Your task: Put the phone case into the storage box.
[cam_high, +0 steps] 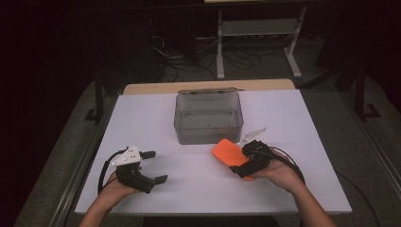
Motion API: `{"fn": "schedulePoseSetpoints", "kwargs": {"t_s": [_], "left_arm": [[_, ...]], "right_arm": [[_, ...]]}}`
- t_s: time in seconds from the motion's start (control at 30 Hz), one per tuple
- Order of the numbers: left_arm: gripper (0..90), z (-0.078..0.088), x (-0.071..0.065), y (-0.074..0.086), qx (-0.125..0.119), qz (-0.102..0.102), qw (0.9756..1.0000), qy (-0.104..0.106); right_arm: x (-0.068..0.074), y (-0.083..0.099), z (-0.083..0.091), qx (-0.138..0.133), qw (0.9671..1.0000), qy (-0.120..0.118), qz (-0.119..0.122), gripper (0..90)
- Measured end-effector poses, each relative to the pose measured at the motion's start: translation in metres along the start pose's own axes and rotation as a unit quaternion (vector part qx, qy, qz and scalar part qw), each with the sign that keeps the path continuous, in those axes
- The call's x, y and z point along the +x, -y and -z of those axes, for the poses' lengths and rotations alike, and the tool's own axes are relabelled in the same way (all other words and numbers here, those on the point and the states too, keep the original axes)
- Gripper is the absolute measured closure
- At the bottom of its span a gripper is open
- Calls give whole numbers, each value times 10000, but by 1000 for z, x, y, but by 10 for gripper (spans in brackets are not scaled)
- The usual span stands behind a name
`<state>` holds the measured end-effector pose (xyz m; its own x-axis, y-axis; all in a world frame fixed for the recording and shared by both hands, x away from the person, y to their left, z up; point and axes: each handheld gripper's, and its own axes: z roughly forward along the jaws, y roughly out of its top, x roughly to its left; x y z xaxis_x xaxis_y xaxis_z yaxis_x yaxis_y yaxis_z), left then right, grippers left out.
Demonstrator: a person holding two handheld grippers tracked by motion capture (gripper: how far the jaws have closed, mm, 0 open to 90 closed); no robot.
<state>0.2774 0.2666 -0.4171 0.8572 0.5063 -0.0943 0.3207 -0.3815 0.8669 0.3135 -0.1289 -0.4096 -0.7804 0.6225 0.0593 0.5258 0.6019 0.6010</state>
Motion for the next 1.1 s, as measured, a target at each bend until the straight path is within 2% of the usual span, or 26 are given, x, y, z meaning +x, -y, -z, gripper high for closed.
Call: {"fn": "schedulePoseSetpoints", "kwargs": {"t_s": [1.1], "left_arm": [[0,-2,0,0,-4,17,10000,17]], "right_arm": [[8,-24,16,-75,9995,-90,297,147]]}}
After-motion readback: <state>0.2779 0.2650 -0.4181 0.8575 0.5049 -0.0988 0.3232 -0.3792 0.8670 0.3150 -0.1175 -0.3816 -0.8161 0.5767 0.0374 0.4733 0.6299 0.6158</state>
